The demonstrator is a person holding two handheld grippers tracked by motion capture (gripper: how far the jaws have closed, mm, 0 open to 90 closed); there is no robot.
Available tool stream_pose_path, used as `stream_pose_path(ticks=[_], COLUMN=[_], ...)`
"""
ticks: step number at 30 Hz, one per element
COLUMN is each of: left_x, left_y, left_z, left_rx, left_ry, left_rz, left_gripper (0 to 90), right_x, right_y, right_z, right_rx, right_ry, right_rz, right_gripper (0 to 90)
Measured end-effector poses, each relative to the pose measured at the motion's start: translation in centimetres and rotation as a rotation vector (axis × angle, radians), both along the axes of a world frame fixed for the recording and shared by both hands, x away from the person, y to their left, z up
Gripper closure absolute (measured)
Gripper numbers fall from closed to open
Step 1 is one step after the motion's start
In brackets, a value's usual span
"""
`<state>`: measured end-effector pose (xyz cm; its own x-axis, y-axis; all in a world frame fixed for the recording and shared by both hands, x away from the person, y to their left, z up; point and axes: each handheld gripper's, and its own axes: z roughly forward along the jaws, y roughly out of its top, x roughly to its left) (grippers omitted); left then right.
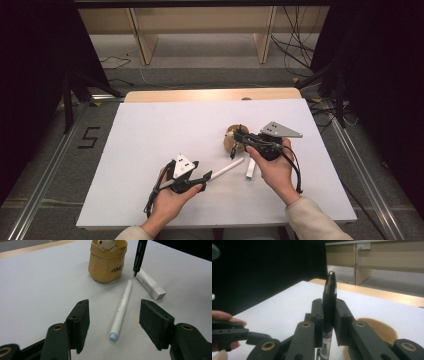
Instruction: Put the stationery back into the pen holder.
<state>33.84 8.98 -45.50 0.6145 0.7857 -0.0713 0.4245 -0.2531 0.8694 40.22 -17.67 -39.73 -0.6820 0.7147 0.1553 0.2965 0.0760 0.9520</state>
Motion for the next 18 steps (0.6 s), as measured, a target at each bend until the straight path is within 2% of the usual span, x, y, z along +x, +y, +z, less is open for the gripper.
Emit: stream_pose_path(ticks=[7,18], left_x=[0.0,0.0], left_y=[0.1,-0.1], left_z=[-0.3,-0.5], left_rx=[0.007,0.012], left_ry=[0.012,0.019], left_rz=[0.009,-0.004], left_gripper=[39.7,39.1], right_x=[0.8,2.5], right_y=[-0.6,-0.8], right_z=[1.3,2.7], right_rx=[-0.002,-0.018], right_ry=[-0.047,-0.104], right_rz=[-0.050,-0.123], right_gripper=[80.0,80.0])
